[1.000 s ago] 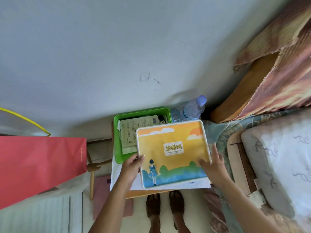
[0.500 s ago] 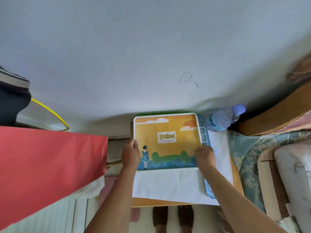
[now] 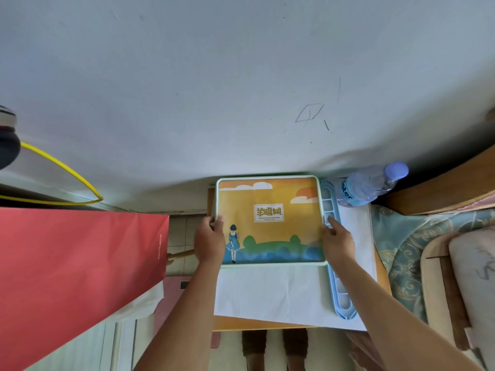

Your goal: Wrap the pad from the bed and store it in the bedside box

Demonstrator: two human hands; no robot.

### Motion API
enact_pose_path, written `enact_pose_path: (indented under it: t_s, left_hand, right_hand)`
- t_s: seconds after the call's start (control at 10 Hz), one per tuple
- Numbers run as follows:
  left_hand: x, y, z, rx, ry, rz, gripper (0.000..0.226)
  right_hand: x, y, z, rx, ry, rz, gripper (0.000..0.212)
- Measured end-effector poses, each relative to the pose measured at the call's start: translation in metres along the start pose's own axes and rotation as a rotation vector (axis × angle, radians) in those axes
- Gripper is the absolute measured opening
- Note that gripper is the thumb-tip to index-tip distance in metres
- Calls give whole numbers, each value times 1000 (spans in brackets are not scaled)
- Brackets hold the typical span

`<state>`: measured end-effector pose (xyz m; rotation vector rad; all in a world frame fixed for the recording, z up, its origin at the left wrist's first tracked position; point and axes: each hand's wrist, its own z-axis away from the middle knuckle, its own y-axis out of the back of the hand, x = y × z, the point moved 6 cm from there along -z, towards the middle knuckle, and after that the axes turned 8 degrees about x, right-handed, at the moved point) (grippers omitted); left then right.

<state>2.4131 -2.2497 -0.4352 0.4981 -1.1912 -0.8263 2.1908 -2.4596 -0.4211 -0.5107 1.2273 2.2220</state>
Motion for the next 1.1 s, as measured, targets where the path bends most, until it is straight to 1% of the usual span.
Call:
enact_pose_path:
  t_s: [0.1, 0.2, 0.3, 0.4, 0.5, 0.6, 0.7, 0.8, 0.9, 1.0, 1.1]
  left_hand:
    - [-2, -1, -5, 25, 65, 37, 49]
    - [-1, -6, -12, 60, 10, -60, 54]
    - [1, -9, -20, 119, -76, -209, 56]
    - [3, -12, -23, 197, -102, -277, 56]
    - [4, -13, -23, 230, -109, -303, 54]
    - [10, -16, -20, 248, -181, -348, 50]
    - [12, -17, -22, 272, -216, -381, 45]
    - [15, -16, -17, 235, -228, -429, 45]
    - [15, -17, -14, 133, -187, -456, 50]
    - [11, -11, -21, 40, -123, -449, 56]
    - [14, -1, -17, -23, -112, -486, 54]
  right_hand:
    - [1, -2, -8, 78, 17, 54, 42]
    - [1, -3, -13, 182, 70, 133, 47]
    - [0, -7, -17, 256, 154, 238, 47]
    - [-4, -11, -20, 324, 226, 328, 44]
    - [-3, -14, -24, 344, 209, 366, 42]
    - [-4, -17, -25, 309, 202, 407, 41]
    - [-5, -18, -26, 346, 213, 399, 41]
    - [-8, -15, -19, 336, 236, 403, 42]
    - [-8, -14, -17, 269, 197, 400, 44]
    - [-7, -13, -24, 116, 111, 454, 48]
    - [-12, 0, -15, 35, 83, 503, 47]
